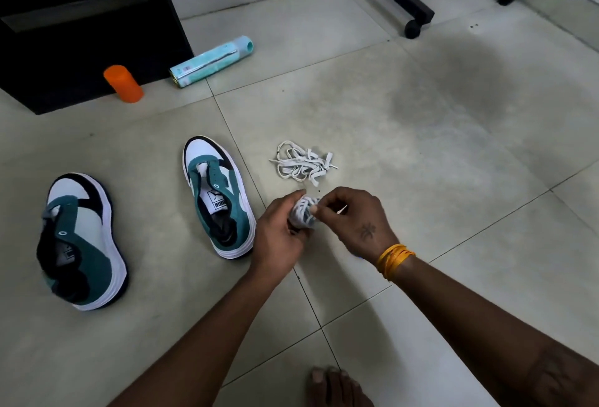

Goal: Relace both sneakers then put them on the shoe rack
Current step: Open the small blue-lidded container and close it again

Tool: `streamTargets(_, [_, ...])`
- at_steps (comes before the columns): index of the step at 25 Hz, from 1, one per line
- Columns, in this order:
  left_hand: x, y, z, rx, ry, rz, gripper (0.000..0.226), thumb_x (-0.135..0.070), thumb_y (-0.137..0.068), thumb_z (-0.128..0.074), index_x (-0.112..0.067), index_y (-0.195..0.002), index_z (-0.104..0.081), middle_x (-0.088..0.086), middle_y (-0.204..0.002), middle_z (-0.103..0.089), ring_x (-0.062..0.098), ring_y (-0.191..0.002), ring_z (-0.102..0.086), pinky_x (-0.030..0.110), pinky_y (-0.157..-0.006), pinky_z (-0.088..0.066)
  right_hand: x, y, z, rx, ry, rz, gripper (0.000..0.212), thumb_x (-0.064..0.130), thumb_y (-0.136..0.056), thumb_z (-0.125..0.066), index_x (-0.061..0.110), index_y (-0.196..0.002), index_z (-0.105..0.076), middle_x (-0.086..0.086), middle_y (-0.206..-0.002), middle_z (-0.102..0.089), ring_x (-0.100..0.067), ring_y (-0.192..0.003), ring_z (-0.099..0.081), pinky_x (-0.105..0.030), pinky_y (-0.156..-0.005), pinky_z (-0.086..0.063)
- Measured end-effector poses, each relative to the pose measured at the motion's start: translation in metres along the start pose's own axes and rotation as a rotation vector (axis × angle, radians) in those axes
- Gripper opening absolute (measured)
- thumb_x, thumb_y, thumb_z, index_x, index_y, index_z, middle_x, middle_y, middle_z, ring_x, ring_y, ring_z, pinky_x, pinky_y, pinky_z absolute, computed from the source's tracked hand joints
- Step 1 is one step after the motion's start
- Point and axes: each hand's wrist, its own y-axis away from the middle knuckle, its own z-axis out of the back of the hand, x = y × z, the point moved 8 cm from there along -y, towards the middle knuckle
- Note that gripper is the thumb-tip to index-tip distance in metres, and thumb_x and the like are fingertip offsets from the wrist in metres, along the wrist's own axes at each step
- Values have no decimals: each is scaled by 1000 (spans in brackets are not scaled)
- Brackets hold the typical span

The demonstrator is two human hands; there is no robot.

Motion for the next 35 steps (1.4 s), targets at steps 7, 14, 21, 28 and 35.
streamTargets(7, [-18, 2, 11, 59, -241, -134, 69, 0, -80, -77, -18, -144, -60, 3, -135, -65, 19, -119, -66, 35, -102, -55, -2, -4, -36, 241, -132, -139, 28, 54, -74, -76, 27, -80, -78, 6, -66, -69, -11, -54, -59, -35, -54, -58])
streamTargets(14, [-25, 4, 9, 30, -298, -187, 67, -2, -79, -77, -13, -143, -60, 6, -133, -66, 23, -117, -66, 36, -99, -55, -17, -17, -48, 314, -306, -282, 25, 25, -70, -80, 1, -74, -73, -1, -58, -52, -13, -54, -46, -26, -48, -42])
streamTargets(21, [21, 4, 8, -72, -91, 151, 62, -25, -70, -93, -23, -124, -63, -7, -104, -75, 13, -88, -72, 32, -76, -60, -33, -18, -25, 133, -555, -360, 17, 7, -83, -72, -8, -75, -68, -7, -54, -47, -19, -47, -36, -27, -47, -40])
streamTargets(28, [38, 13, -10, -5, -304, 211, 74, -26, -57, -99, -17, -124, -68, -1, -114, -49, 28, -107, -60, 29, -93, -44, -57, -35, 23, -39, -336, -279, 21, 14, -84, -74, 1, -68, -68, -7, -55, -53, -18, -50, -45, -34, -50, -50])
streamTargets(35, [32, 18, -9, 79, -340, 214, 98, -52, -53, -98, -23, -138, -59, 0, -122, -49, 23, -118, -54, 32, -98, -47, -63, -33, -10, 164, 460, 45, 29, 49, -85, -72, 21, -79, -69, 4, -69, -64, -20, -69, -59, -34, -62, -47])
